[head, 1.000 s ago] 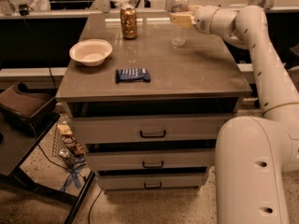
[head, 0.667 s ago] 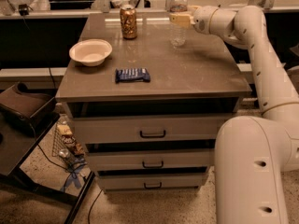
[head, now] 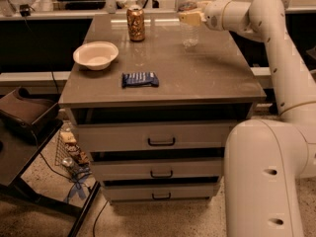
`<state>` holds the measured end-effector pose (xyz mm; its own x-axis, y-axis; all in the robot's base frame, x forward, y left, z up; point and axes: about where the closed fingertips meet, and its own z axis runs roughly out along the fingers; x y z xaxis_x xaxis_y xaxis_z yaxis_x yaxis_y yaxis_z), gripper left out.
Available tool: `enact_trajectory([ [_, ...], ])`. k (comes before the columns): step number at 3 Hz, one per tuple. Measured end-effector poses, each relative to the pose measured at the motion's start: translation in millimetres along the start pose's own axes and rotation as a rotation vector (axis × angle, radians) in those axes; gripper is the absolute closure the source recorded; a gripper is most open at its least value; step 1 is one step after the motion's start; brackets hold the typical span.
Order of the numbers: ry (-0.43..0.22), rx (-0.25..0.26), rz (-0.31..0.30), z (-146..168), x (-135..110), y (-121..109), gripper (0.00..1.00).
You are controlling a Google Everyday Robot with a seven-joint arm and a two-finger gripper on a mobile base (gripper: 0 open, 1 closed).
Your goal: Knock water bottle over
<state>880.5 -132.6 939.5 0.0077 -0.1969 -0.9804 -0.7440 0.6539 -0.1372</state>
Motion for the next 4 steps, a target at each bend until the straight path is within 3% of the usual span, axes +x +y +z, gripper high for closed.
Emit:
enact_trajectory([
  [1,0.102,0.023,-0.071,-27.2,-9.7,-3.7,1.00],
  [2,0.317,0.051,-0.136,-69.1,-5.2,-3.9,1.00],
  [3,0.496,0.045,-0.162,-99.1,8.0,1.6,1.00],
  [4,0.731,-0.016,-0.215,-116.1,27.6,20.4,1.00],
])
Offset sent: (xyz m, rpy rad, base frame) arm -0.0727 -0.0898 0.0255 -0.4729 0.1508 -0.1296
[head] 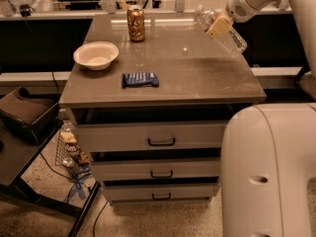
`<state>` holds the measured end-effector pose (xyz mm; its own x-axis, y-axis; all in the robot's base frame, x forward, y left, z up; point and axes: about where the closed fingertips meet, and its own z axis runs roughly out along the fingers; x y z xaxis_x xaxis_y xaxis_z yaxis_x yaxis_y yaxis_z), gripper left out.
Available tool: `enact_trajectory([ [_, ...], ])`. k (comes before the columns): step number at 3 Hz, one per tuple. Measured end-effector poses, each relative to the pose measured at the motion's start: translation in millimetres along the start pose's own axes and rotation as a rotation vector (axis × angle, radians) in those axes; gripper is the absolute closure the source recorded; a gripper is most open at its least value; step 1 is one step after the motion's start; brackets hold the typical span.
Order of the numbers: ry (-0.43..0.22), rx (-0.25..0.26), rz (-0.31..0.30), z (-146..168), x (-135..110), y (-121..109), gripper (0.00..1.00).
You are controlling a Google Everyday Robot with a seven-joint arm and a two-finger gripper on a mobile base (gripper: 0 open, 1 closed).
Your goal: Knock water bottle over
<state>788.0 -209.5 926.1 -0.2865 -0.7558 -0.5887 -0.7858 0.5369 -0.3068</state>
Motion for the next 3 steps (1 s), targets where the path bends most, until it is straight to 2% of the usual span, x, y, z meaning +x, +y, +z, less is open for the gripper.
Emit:
enact_trajectory([
  [1,0.113,-0.057,-0.040,8.3,10.5,15.7,1.00],
  [2,0.187,-0.159,-0.081,38.2,17.1,40.4,1.00],
  [3,0.227,-0.269,-0.123,78.7,21.8,67.0,0.97],
])
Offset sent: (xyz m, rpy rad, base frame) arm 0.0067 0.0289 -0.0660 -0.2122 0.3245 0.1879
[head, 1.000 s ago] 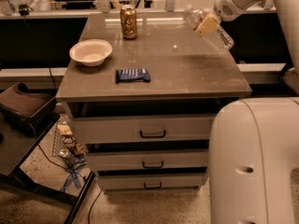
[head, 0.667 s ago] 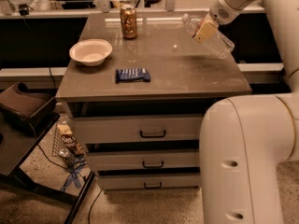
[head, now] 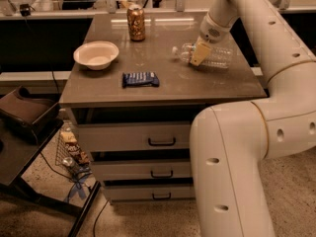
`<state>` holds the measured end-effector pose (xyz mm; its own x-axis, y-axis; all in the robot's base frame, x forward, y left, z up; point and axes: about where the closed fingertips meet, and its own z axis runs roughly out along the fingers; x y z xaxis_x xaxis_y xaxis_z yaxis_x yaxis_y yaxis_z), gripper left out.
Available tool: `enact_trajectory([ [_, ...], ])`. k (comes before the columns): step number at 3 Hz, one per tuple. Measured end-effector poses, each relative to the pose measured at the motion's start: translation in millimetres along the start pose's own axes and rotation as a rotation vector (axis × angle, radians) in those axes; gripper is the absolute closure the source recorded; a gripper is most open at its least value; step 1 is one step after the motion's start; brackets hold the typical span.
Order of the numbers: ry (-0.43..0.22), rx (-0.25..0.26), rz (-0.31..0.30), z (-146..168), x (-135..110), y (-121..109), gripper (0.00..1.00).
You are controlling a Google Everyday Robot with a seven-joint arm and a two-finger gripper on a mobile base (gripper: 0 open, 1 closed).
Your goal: Knock water bottle over
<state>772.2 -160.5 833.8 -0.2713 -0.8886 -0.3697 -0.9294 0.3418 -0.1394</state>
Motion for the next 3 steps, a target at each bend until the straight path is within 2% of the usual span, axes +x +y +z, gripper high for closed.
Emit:
enact_trajectory([
  [1,-0.006,0.010,0.003,0.9,-0.9,-3.0,0.74],
  [2,-0.008,0.011,0.004,7.3,-1.8,-4.8,0.43],
  [3,-0.009,0.011,0.004,9.0,-2.2,-5.2,0.21],
])
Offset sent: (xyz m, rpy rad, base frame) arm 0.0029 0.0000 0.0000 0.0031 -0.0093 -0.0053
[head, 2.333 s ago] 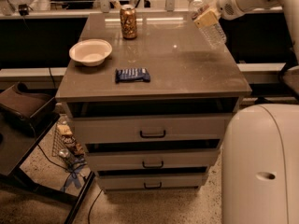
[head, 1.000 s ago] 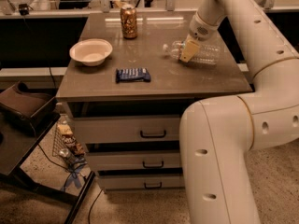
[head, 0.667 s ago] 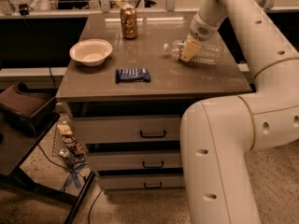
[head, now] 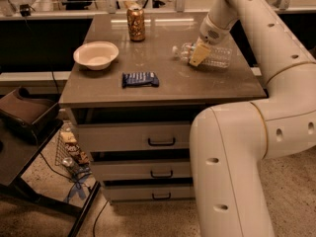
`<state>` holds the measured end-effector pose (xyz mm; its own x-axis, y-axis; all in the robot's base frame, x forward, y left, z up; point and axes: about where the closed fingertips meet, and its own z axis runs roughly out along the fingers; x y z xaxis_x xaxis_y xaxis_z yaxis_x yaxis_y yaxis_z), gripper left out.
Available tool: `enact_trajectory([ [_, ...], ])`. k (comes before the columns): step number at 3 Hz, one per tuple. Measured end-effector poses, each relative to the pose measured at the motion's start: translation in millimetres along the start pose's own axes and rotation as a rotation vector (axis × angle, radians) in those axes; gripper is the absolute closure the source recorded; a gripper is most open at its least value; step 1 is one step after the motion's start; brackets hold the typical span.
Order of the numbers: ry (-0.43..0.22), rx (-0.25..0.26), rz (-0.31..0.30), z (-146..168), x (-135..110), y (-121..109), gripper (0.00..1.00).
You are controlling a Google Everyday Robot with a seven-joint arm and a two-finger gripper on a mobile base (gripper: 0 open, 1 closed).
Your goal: Knock water bottle over
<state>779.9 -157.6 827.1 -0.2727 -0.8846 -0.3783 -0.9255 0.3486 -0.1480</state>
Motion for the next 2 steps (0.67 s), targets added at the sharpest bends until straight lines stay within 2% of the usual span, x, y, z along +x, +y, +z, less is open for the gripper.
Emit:
enact_trajectory([
  [1,-0.001,0.000,0.000,3.6,-0.6,-0.8,0.00],
  [2,-0.001,0.000,0.000,3.6,-0.6,-0.8,0.00],
])
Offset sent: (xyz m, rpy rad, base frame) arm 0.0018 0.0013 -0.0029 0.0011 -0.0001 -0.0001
